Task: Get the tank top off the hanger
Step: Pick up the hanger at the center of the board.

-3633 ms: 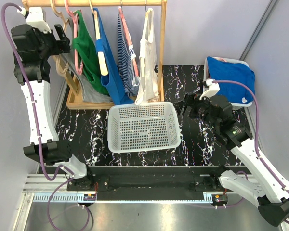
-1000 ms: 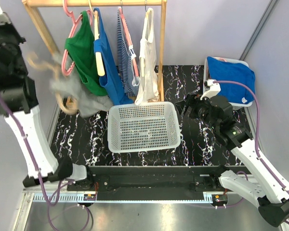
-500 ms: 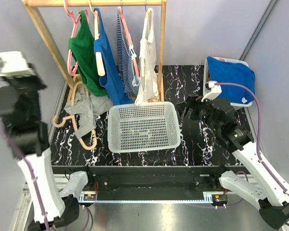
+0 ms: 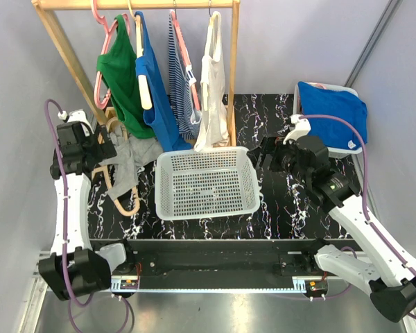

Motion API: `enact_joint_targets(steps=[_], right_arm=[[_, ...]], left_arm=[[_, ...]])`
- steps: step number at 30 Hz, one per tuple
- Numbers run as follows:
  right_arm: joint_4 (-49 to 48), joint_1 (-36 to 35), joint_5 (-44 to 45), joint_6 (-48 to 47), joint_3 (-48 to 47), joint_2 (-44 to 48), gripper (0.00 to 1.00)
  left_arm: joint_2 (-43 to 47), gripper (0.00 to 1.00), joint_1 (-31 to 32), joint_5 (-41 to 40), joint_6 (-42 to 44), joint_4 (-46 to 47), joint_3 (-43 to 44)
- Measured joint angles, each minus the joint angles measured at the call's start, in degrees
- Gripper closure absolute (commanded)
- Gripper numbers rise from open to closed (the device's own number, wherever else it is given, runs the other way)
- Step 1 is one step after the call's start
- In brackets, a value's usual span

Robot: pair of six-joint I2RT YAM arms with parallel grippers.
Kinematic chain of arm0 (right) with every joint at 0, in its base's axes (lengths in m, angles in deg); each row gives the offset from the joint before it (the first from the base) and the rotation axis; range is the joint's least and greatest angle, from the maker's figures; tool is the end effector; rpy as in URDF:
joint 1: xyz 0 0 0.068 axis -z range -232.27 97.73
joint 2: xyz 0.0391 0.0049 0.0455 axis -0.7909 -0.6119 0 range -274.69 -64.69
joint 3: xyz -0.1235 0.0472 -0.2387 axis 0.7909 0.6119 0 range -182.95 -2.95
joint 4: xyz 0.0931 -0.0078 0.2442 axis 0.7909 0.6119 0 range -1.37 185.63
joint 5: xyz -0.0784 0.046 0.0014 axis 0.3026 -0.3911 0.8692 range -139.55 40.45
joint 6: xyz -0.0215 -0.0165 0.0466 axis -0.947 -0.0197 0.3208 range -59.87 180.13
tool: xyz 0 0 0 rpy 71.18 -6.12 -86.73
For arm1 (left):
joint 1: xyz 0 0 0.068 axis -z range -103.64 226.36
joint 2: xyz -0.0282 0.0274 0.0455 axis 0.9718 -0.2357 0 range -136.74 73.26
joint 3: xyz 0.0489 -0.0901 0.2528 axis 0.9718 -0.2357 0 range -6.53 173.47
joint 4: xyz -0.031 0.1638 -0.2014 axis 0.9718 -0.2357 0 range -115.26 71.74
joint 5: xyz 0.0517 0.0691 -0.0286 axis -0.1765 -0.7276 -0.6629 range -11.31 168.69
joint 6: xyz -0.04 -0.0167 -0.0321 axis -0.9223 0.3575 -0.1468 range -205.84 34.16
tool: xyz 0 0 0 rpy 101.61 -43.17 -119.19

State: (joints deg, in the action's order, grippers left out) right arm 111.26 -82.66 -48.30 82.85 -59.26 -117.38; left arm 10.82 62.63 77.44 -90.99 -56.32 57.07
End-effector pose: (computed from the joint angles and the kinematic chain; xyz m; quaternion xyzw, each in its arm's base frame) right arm 0.1766 0.1029 0.3632 -0.0481 0.8127 0.2516 0.5233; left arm 0.2225 0.0550 0.3466 -0.1516 0.8816 0.0432 0.4449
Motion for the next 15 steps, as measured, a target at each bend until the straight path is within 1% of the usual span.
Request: enact_joint_targets(steps=[3, 7, 15], right_arm=[[0.6, 0.0, -0.4, 0.0, -1.2, -1.3, 0.01], [1.6, 0.0, -0.5, 0.0, -3.2, -2.9, 0.01], [2.9, 0.0, -0.5, 0.0, -6.1, -5.9, 0.03]], left_arm=[[-1.7, 0.06, -2.4, -1.4, -1.4, 2.8, -2.8], [-3.5, 0.06, -4.7, -2.3, -2.5, 3.6, -6.9], [-6.3, 0.05, -11.2, 1.6, -1.5, 6.3, -13.9]])
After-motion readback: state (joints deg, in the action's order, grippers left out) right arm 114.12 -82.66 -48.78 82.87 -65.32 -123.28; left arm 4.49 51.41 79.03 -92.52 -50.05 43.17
